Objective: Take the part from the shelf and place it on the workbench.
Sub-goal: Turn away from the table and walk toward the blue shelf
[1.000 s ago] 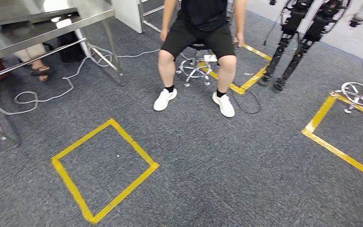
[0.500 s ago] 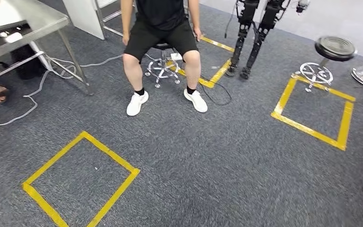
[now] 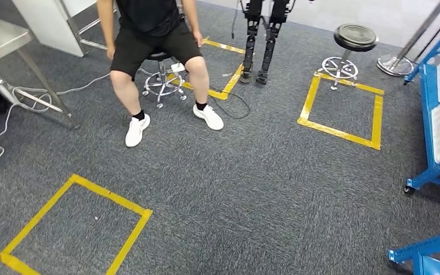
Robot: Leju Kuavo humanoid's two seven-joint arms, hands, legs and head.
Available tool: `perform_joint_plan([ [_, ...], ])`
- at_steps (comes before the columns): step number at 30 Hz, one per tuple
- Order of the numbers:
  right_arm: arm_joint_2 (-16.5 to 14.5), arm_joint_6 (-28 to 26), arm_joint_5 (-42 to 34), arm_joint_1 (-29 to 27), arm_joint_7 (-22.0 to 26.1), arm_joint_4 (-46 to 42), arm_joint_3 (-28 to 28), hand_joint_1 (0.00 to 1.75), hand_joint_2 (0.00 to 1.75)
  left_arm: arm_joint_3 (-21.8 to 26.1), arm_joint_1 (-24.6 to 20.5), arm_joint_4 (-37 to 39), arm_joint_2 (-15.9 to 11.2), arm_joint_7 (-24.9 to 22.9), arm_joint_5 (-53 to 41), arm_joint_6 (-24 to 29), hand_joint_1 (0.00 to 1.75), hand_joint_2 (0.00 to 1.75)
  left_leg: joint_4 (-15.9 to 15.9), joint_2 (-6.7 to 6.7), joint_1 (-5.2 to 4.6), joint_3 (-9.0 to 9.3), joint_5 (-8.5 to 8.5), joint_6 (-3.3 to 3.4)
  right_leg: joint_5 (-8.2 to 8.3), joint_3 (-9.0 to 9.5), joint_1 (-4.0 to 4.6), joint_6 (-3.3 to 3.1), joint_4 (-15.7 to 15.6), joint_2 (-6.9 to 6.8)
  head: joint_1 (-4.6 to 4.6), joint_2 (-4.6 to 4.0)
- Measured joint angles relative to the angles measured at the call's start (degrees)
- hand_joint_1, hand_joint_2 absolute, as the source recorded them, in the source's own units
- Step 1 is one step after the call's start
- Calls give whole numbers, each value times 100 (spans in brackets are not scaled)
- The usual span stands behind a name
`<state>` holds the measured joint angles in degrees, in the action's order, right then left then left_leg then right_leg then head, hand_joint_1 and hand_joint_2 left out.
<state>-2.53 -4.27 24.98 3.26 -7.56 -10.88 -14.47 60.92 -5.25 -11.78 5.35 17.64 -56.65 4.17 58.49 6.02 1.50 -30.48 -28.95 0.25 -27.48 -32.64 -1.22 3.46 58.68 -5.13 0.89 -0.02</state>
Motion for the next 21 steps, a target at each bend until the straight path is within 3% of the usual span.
perform_joint_plan([
  [2, -4, -1, 1, 1, 0, 0, 0, 0, 0, 0, -18, 0, 2, -4, 0, 0, 0, 0, -31, 112, 9, 73, -31, -88, 19, -21, 41, -119, 6, 106, -13, 1],
  [3, -3, -2, 2, -3, -1, 0, -1, 0, 0, 0, -30, 0, 4, -4, -1, 0, 0, 0, -17, 75, 28, 93, -67, -127, 30, -13, 10, -169, -6, 177, -21, 0],
  [5, -1, -10, 7, -3, -3, 0, -1, 0, 0, -1, -35, 0, 8, -5, -15, 1, 0, 0, 283, -211, 59, -10, -311, -164, 66, 15, -44, -271, -29, 320, -45, 0],
  [7, -9, -35, 10, -2, -3, 0, -2, 0, 0, -1, -9, 0, 8, -6, -36, 8, 0, 0, 1017, -516, 56, -345, -727, -145, 80, 0, -18, -348, -29, 461, -61, 0],
  [8, -16, -54, 11, -5, -3, 0, -2, 0, 0, -1, 8, 0, 8, -6, -47, 13, 0, 0, 1375, -572, 47, -527, -866, -131, 80, -4, 13, -369, -27, 545, -61, 0],
  [9, -23, -75, 13, -12, -5, 0, -2, 0, 0, -1, 22, 1, 9, -5, -66, 16, 0, 0, 1584, -602, 38, -648, -897, -116, 78, -1, 40, -378, -24, 633, -60, -1],
  [10, -27, -98, 19, -20, -11, 0, -2, 0, 0, -2, 29, 1, 10, -5, -96, 18, 0, 0, 1561, -619, 33, -664, -790, -94, 78, 9, 60, -378, -21, 727, -60, 0],
  [11, -30, -120, 32, -26, -21, 0, -2, 0, 0, -3, 30, 2, 11, -5, -129, 17, 0, 0, 1295, -648, 32, -568, -574, -68, 77, 26, 72, -377, -18, 817, -60, 0],
  [13, -46, -159, 63, -27, -45, 0, -2, 0, 0, -7, 32, 2, 11, -3, -191, 17, 0, 0, 513, -861, 37, -258, -149, -8, 73, 34, 95, -369, -3, 974, -56, 1],
  [15, -67, -183, 82, -19, -56, 2, -2, 0, 0, -10, 32, 2, 13, 1, -221, 16, 0, 0, 114, -1013, 14, -109, -14, 32, 85, -10, 101, -327, 5, 1103, -53, 0],
  [17, -75, -191, 91, -32, -57, 2, -2, 0, 0, -11, 25, 2, 20, 4, -231, 15, 0, 0, 58, -920, -16, -92, 4, 86, 108, -71, 88, -258, -4, 1195, -55, 0],
  [19, -76, -191, 96, -53, -58, 2, -2, 0, 0, -11, 18, 2, 33, 10, -233, 15, 0, 0, -23, -788, -15, -49, 50, 169, 28, -180, 91, -223, 151, 998, -44, 0],
  [21, -78, -191, 96, -45, -59, 2, -2, 0, 0, -11, 23, 2, 40, 13, -234, 15, 0, 0, -72, -634, -21, -21, 68, 217, -249, -472, 81, -234, 711, 690, -26, 0],
])
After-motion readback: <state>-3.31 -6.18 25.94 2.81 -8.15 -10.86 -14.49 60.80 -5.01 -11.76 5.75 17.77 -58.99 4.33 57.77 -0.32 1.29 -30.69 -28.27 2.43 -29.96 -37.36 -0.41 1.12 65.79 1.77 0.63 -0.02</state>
